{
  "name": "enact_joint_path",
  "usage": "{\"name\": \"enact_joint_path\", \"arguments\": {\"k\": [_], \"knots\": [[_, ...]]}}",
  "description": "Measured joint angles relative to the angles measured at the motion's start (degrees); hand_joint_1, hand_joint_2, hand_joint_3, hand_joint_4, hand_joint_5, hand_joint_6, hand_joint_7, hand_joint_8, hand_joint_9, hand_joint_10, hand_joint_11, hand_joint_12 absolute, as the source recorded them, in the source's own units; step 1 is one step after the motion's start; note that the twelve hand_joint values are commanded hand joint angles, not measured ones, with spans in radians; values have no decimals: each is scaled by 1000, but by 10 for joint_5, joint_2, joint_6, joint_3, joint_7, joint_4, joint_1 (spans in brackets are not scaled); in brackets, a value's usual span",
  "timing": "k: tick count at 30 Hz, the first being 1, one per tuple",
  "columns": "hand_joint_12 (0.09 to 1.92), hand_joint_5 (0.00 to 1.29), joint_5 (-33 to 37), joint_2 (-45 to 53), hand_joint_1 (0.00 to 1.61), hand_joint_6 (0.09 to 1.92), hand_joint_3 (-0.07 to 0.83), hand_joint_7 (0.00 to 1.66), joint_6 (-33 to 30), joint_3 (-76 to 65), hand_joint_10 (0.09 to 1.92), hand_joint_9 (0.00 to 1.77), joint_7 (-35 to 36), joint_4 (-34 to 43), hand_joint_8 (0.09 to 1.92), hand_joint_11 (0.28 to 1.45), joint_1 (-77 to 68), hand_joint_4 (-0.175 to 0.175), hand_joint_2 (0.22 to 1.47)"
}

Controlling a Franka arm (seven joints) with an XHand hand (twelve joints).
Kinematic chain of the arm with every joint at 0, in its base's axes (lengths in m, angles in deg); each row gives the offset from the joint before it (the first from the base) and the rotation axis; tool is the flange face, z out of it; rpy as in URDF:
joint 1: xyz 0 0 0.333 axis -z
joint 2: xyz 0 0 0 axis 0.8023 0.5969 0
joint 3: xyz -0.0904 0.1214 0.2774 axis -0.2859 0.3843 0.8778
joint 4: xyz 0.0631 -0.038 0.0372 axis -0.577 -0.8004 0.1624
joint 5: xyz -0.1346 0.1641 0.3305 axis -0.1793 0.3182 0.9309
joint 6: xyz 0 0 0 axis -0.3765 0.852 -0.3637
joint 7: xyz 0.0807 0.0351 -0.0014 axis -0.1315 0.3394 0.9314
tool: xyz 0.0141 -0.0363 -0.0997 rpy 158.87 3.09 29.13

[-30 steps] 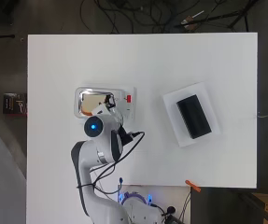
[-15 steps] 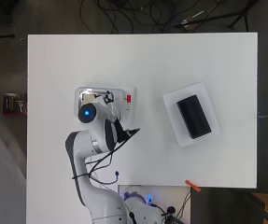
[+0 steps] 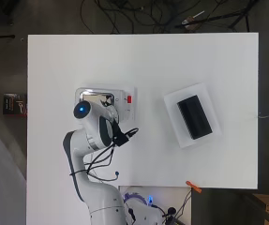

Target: Teleoperate dual arm-hand system to toast a bread

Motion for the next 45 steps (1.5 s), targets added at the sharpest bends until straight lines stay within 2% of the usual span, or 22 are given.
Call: {"name": "enact_joint_path", "arguments": {"k": [1, 3, 5, 9, 13, 14, 15, 16, 17, 20, 22, 25, 26, 27, 28, 29, 32, 38, 42, 43, 44, 45], "knots": [[842, 797, 2, 3, 979, 1096, -3, 1172, 22, -1, 665, 1267, 3, 13, 601, 679, 0, 69, 1151], [991, 792, 8, 0, 936, 1235, -1, 1260, 55, -6, 635, 1325, 14, 37, 508, 649, -1, 149, 1199], [1004, 790, 9, -4, 924, 1265, 1, 1325, 58, -10, 508, 1372, 21, 48, 352, 642, -2, 170, 1210], [904, 807, 23, -18, 928, 1247, 0, 1421, -18, -23, 252, 1458, 28, 15, 102, 647, -4, 175, 1205], [780, 824, 83, -59, 937, 1218, 0, 1426, -135, -50, 87, 1494, 30, -45, 87, 649, -5, 175, 1197], [658, 809, 92, -64, 1051, 1194, 3, 1346, -155, -53, 87, 1471, 26, -52, 253, 676, -5, 49, 1168], [559, 787, 98, -64, 1140, 1193, 2, 1270, -167, -57, 87, 1448, 19, -54, 477, 693, -4, -52, 1151], [498, 772, 105, -63, 1193, 1197, 0, 1222, -168, -62, 87, 1433, 12, -48, 617, 702, -4, -113, 1143], [466, 764, 114, -60, 1221, 1203, 0, 1195, -159, -66, 87, 1425, 5, -38, 692, 707, -3, -145, 1139], [431, 749, 136, -53, 1244, 1228, 0, 1167, -100, -77, 87, 1424, -13, 7, 759, 721, -2, -173, 1138], [611, 771, 154, -51, 1251, 1206, -1, 1199, -68, -88, 87, 1487, -24, 26, 704, 724, -1, -175, 1126], [868, 785, 171, -41, 1256, 1178, -1, 1220, -78, -99, 87, 1555, -38, 31, 678, 684, 1, -175, 1117], [899, 807, 173, -39, 1146, 1182, -1, 1256, -92, -102, 87, 1561, -42, 31, 531, 677, 2, -49, 1142], [921, 818, 172, -37, 1055, 1192, -1, 1306, -103, -103, 87, 1562, -44, 30, 358, 670, 2, 52, 1165], [931, 821, 171, -34, 999, 1205, 0, 1349, -110, -103, 87, 1557, -46, 32, 220, 664, 3, 113, 1181], [912, 818, 170, -29, 966, 1217, 0, 1376, -110, -104, 87, 1540, -47, 36, 128, 655, 3, 145, 1192], [838, 807, 162, -6, 933, 1240, 0, 1382, -77, -102, 87, 1495, -52, 58, 87, 650, 2, 173, 1207], [782, 793, 155, 27, 922, 1262, 0, 1338, -46, -97, 87, 1443, -39, 84, 87, 641, 1, 175, 1215], [465, 780, 160, 24, 917, 1280, 1, 1310, -40, -97, 87, 1389, -35, 87, 87, 685, 1, 175, 1221], [389, 786, 162, 23, 1038, 1252, -3, 1281, -34, -96, 87, 1389, -36, 89, 217, 710, 0, 49, 1185], [335, 782, 164, 21, 1133, 1243, -3, 1242, -30, -94, 87, 1392, -39, 92, 422, 731, -1, -52, 1159], [306, 778, 167, 19, 1190, 1239, -2, 1216, -30, -92, 87, 1396, -42, 95, 553, 749, -1, -113, 1144]]}}
